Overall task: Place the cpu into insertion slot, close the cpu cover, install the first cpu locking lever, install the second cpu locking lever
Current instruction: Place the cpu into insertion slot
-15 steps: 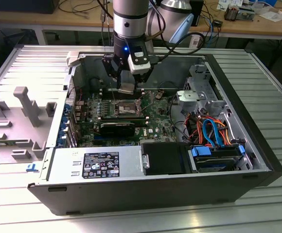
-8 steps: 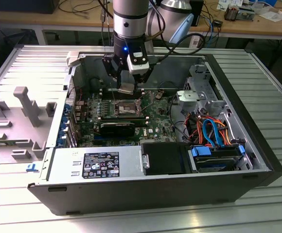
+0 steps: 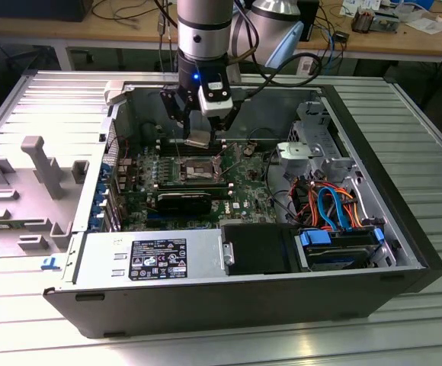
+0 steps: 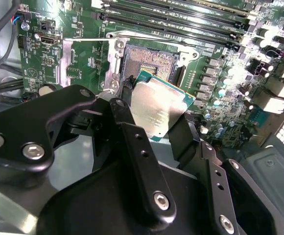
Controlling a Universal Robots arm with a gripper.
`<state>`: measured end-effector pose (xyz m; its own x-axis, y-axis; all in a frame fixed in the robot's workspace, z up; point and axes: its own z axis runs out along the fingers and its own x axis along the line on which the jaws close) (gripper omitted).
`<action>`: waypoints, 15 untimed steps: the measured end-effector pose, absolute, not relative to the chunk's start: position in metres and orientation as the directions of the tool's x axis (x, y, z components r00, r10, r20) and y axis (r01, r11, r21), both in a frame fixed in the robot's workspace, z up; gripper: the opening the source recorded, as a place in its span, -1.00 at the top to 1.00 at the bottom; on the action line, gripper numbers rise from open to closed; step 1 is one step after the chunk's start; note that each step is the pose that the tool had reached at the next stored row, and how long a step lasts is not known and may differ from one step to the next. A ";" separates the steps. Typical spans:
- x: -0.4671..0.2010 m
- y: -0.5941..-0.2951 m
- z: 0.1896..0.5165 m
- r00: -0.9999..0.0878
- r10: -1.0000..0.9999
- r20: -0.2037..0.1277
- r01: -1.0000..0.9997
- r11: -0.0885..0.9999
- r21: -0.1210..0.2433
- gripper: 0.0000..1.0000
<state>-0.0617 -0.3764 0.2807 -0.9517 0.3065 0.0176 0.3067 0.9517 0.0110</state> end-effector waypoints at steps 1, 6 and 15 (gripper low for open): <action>-0.062 -0.376 0.281 -0.951 0.309 0.018 0.309 0.951 0.011 -0.09; -0.062 -0.376 0.281 -0.946 0.322 0.018 0.323 0.946 0.011 -0.09; -0.062 -0.376 0.281 -0.934 0.356 0.018 0.356 0.934 0.011 -0.09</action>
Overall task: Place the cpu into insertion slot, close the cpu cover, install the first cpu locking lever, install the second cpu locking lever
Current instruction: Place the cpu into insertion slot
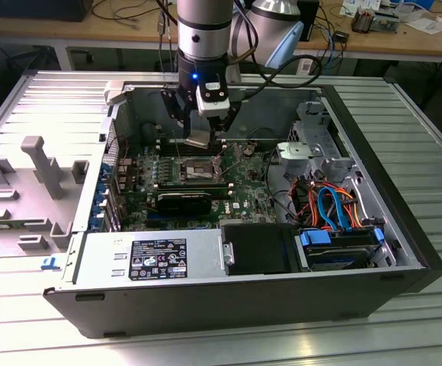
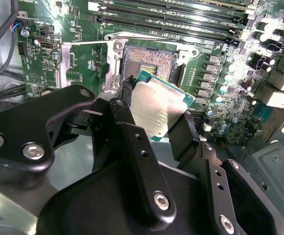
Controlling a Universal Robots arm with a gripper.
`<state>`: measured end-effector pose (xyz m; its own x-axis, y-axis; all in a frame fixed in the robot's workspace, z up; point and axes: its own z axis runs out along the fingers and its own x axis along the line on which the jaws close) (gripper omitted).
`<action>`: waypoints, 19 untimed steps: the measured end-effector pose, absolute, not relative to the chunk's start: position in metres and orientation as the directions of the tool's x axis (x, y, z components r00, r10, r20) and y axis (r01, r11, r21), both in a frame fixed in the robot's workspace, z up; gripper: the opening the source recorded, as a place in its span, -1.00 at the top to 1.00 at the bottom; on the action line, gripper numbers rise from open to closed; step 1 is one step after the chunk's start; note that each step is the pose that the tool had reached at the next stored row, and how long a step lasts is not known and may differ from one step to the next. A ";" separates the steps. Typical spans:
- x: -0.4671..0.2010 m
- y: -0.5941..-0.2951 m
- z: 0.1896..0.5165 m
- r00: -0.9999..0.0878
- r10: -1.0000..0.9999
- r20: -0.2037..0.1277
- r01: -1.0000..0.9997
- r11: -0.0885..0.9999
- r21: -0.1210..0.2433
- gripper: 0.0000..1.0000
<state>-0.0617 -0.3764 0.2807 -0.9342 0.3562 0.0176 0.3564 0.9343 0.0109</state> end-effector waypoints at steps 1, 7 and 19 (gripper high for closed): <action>-0.062 -0.376 0.281 -0.933 0.360 0.018 0.360 0.933 0.011 -0.09; -0.062 -0.376 0.281 -0.922 0.386 0.018 0.386 0.922 0.011 -0.09; -0.062 -0.376 0.281 -0.897 0.443 0.018 0.443 0.897 0.011 -0.09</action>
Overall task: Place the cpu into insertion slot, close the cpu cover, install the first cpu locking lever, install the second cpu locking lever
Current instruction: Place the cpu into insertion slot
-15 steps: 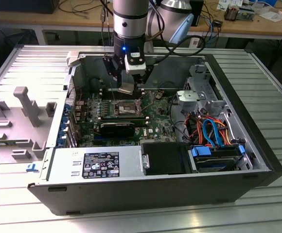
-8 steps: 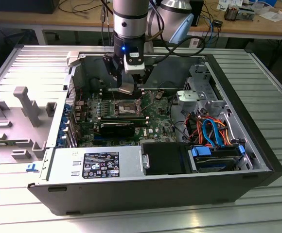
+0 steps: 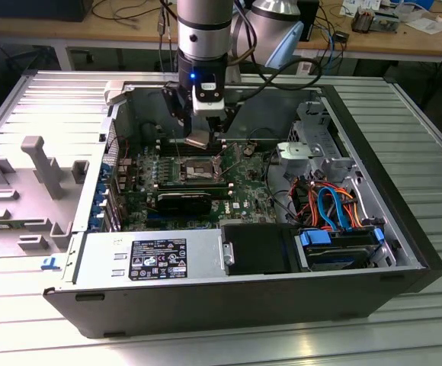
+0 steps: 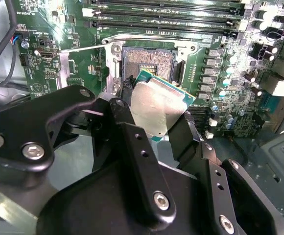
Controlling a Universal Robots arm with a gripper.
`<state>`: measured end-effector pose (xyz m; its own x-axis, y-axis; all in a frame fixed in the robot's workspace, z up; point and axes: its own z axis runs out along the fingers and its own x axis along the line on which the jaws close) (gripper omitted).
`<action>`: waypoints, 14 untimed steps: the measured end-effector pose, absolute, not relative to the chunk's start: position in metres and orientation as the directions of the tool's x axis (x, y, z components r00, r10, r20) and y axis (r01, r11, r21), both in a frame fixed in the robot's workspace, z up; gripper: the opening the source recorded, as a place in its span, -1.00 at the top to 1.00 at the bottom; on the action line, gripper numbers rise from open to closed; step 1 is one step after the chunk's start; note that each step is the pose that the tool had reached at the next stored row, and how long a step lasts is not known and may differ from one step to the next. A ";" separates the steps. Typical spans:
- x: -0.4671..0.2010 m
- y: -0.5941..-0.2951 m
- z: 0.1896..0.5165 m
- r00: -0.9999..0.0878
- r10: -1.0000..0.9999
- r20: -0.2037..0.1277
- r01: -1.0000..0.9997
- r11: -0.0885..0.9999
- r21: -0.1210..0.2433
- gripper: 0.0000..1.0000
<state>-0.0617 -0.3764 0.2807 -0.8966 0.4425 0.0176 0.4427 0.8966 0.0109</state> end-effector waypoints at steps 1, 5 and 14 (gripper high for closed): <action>-0.062 -0.376 0.281 -0.894 0.448 0.018 0.448 0.894 0.011 -0.09; -0.062 -0.376 0.280 -0.874 0.486 0.018 0.487 0.874 0.011 -0.09; -0.062 -0.376 0.279 -0.835 0.550 0.018 0.550 0.835 0.011 -0.09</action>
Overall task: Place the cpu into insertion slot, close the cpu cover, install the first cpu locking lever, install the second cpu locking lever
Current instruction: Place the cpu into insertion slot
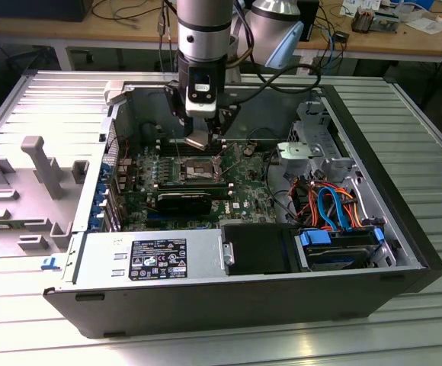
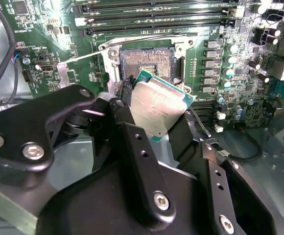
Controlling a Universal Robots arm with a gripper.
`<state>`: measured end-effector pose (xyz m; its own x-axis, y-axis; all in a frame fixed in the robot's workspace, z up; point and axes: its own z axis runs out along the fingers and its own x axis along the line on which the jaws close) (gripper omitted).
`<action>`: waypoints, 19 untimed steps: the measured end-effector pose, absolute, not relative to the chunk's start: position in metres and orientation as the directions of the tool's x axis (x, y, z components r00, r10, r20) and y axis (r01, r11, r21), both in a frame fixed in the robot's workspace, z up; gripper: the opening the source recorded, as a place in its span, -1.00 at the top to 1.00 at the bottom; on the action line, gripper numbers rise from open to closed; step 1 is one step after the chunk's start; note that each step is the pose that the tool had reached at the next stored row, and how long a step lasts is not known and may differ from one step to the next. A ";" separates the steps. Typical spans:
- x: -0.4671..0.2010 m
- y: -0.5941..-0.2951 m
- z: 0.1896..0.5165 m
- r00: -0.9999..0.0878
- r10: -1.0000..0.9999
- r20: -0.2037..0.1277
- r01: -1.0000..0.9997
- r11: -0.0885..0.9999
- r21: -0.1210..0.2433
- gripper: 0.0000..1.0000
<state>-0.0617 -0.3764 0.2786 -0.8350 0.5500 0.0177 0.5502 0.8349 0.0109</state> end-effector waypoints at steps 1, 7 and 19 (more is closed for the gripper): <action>-0.062 -0.376 0.278 -0.832 0.555 0.018 0.555 0.832 0.011 -0.09; -0.062 -0.376 0.278 -0.820 0.572 0.018 0.572 0.820 0.011 -0.09; -0.062 -0.376 0.277 -0.796 0.605 0.018 0.605 0.796 0.011 -0.09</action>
<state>-0.0617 -0.3764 0.2773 -0.7961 0.6049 0.0177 0.6051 0.7961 0.0109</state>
